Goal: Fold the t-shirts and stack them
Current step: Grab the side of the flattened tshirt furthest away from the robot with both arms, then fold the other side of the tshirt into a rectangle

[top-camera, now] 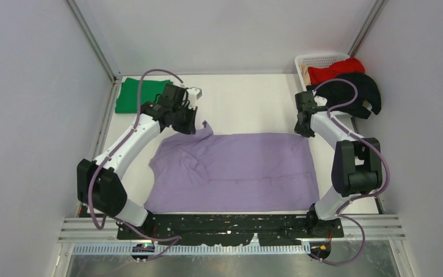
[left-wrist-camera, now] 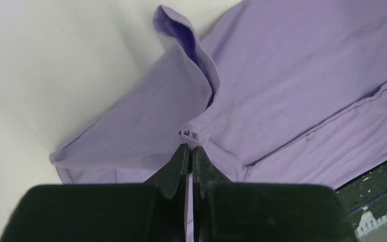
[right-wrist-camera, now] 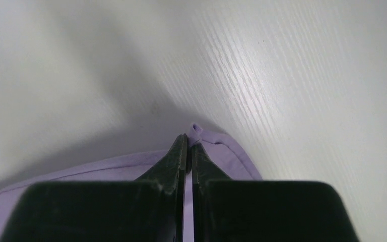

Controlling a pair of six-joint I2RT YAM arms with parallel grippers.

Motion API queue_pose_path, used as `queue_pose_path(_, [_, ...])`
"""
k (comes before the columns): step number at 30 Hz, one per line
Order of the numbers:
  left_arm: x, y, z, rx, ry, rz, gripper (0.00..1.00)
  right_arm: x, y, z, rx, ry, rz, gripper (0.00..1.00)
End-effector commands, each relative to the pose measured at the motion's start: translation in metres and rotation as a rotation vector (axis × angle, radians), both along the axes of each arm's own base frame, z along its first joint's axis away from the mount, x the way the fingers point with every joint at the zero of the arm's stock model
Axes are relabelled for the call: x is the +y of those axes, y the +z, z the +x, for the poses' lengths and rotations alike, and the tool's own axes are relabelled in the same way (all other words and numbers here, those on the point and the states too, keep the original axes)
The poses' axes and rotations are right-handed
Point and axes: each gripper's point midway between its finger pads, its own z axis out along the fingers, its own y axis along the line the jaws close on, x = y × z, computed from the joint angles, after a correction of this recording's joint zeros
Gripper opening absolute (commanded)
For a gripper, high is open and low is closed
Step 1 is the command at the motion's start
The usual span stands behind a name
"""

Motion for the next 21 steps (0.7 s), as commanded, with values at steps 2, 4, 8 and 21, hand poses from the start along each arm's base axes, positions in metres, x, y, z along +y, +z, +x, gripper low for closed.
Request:
queue_pose_path(2, [0.015,0.021,-0.027,-0.085,0.081,-0.013,0.0,0.005,0.015,-0.017,-0.037,0.052,0.0,0.05])
queue_pose_path(4, [0.02,0.025,-0.039,-0.106,0.102,-0.03,0.0,0.006,0.017,-0.024,-0.043,0.062,0.003,0.05])
queue_pose_path(8, [0.025,0.03,-0.065,-0.135,0.116,-0.063,0.0,0.006,0.029,-0.038,-0.076,0.077,0.007,0.05])
queue_pose_path(21, [0.055,0.02,-0.141,-0.094,0.191,-0.02,0.0,0.004,0.039,-0.078,-0.061,0.113,0.014,0.06])
